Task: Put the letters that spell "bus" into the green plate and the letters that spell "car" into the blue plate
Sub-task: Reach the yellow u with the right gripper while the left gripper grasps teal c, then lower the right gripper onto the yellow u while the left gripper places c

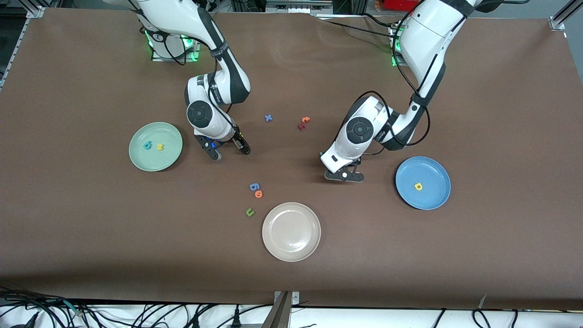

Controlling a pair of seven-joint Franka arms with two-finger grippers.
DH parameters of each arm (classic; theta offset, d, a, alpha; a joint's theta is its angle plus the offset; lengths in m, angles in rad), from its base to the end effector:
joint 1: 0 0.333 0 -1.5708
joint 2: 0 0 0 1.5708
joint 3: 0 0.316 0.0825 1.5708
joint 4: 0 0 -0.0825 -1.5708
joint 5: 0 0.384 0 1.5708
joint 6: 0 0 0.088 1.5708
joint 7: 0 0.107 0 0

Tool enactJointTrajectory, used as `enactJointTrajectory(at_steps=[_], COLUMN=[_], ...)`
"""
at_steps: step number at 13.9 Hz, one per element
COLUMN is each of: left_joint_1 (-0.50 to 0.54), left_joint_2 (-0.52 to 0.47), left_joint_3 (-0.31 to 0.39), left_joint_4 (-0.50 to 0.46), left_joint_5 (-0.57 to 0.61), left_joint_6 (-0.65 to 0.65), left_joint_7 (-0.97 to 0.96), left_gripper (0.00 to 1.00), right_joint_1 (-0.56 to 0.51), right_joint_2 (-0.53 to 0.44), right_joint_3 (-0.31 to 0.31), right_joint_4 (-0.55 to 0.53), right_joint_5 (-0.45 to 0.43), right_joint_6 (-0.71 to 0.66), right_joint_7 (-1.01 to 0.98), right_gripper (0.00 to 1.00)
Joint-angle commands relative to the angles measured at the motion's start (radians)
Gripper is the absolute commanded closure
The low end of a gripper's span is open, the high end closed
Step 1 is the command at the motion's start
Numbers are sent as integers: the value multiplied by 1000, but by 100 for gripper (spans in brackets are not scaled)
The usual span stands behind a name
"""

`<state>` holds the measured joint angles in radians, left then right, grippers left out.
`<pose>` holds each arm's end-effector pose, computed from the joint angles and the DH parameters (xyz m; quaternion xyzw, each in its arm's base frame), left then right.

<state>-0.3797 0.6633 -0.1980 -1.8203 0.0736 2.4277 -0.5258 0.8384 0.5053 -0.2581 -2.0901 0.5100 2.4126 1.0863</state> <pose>0.5430 -0.3452 0.1734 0.9985 -0.0351 -0.0373 0.0213 0.4727 0.3103 0.1723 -0.8960 0.4291 0.1143 0.0089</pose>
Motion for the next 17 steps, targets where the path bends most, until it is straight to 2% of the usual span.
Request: enactJointTrajectory(at_steps=[1,3,6,9,12,17], left_joint_1=[27,88,142,212,318,380], left_joint_2=[-22,-37,-51,-94,-145,-240], left_joint_3=[3,2,8,11,9,9], left_joint_4=[35,129,177,162,144,12], left_joint_5=[29,29,34,86,86,86], left_joint_6=[-88,-241,-309,-367,-407,-368], left_joint_7=[62,191,358,449,617,655], left_gripper=[83,83,85,85,87,91], right_joint_1=[-1,1,1,1,1,1], right_joint_2=[-14,-16,-19,-43,-86,-119], right_joint_3=[23,28,26,23,14,16], right_joint_4=[-33,-48,-50,-79,-117,-162], right_joint_5=[38,38,36,36,30,24], right_joint_6=[46,66,65,62,62,128], right_joint_7=[7,6,-11,-51,-78,-78], right_gripper=[13,17,21,27,27,28])
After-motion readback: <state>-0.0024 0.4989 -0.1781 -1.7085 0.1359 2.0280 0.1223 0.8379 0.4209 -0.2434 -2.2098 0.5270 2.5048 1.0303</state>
